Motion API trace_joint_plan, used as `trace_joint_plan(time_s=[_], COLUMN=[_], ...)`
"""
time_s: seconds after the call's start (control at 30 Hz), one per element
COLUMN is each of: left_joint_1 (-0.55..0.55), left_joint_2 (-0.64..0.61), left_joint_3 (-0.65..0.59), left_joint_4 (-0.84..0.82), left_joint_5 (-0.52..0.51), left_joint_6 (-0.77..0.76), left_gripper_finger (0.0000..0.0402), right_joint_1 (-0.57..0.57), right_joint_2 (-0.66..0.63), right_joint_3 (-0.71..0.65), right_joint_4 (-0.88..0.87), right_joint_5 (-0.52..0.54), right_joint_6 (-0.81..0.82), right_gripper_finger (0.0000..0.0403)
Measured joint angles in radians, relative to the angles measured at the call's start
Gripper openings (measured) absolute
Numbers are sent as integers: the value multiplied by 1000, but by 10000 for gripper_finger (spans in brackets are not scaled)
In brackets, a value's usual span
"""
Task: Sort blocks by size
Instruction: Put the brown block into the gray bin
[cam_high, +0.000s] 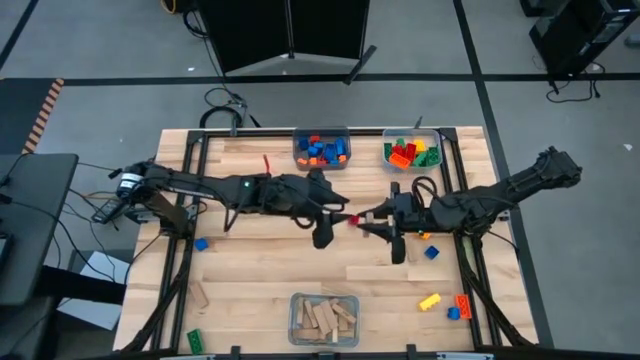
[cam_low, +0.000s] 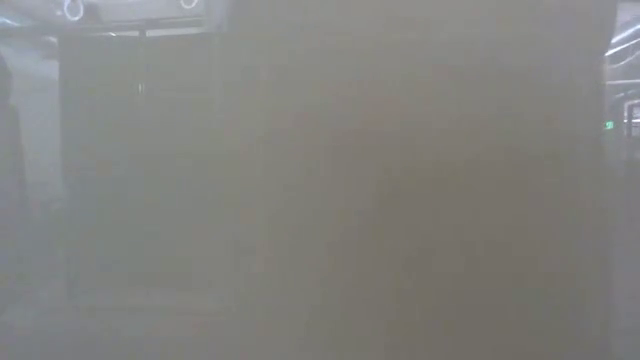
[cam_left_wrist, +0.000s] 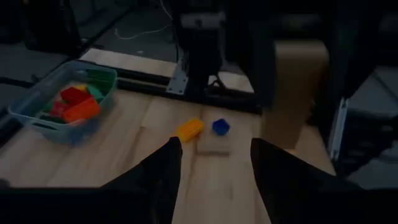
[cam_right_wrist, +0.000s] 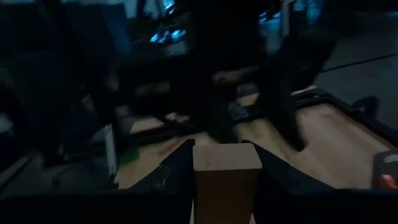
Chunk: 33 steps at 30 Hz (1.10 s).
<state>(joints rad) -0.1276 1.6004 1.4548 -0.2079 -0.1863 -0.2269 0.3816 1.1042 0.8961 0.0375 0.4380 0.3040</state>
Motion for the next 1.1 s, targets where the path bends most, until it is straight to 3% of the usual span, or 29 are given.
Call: trace_joint_plan(time_s=[0.17,0.43,0.63,0.8,1.1], left_joint_1=[-46,-145,-260,-375,-551], left_joint_2=[-88,-366,-557,-680,-737], left_joint_3=[-74,-394,-578,-692,-789], left_joint_4=[3,76,84,82,77], left_joint_5=[-57,-134,-159,-190,-248], left_joint_6=[38,-73,-166,-225,-333], left_gripper_finger=[199,199,199,199,199], right_joint_1=[42,83,124,162,261], right_joint_2=[92,421,646,803,979], right_joint_3=[99,467,718,872,956], right_joint_4=[-26,-350,-602,-674,-750], right_joint_5=[90,139,128,61,1], right_joint_6=[15,171,451,702,1159], right_gripper_finger=[121,121,122,123,125])
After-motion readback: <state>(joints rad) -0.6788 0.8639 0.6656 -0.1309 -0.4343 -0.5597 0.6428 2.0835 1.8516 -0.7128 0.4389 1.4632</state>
